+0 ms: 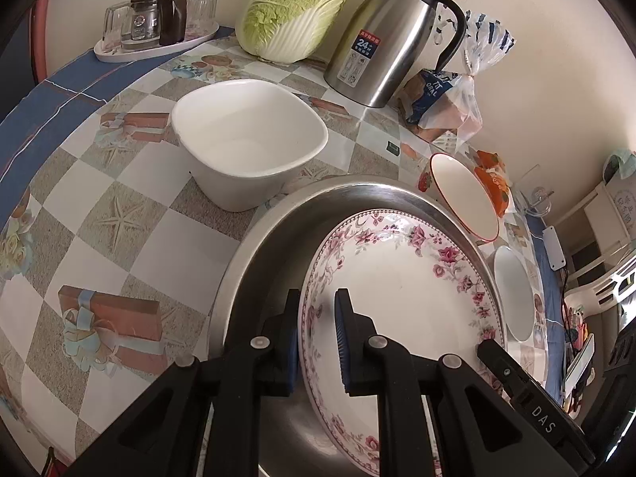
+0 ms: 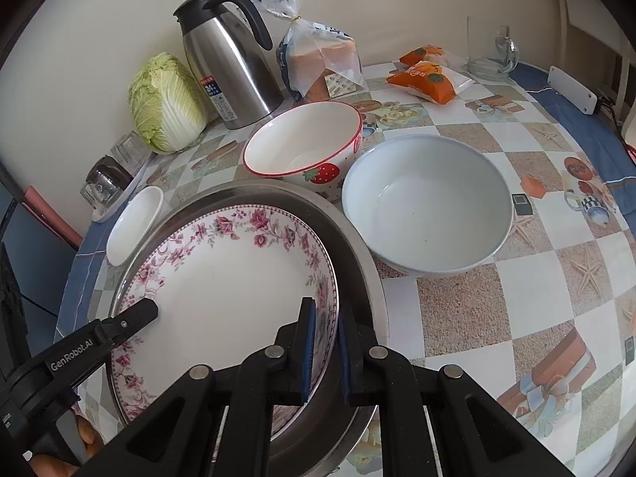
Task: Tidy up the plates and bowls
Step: 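Lower the rose-patterned plate into the steel basin with both grippers, then open both grippers and release the rose-patterned plate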
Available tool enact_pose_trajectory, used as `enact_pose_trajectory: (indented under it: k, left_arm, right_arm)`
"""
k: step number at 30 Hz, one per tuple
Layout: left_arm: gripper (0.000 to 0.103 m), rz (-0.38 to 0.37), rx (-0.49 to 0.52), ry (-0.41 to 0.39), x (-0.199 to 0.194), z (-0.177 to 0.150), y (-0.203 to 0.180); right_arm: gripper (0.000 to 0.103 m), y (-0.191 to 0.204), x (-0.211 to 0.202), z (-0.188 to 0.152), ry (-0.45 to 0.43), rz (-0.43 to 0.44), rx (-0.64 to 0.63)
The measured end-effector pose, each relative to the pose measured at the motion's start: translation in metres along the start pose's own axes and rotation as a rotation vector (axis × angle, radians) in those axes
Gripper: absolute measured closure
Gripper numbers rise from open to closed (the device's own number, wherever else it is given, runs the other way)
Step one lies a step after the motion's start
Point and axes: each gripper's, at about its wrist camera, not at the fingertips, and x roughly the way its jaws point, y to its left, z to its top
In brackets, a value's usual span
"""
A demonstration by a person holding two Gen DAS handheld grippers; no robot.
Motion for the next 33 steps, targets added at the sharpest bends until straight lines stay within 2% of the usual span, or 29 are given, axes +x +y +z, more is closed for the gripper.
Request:
enact_pose_trajectory:
  k: [7,24,33]
  left_arm:
    - [0.088,0.012,0.002,0.008,0.001,0.000,0.001]
    - [0.085,0.052,0.005,0.041,0.003,0.001,0.000]
    - [0.078,0.048,0.015,-0.010,-0.009,0.005,-0.005]
  right_arm:
    - [0.092,0.000,0.006,-0.003,0.024,-0.009,-0.010]
    - [0.092,0.007,0.002,-0.003,0.019,-0.048,-0.060]
    - [0.091,0.010,-0.005,-0.001,-0.013,-0.083,-0.090]
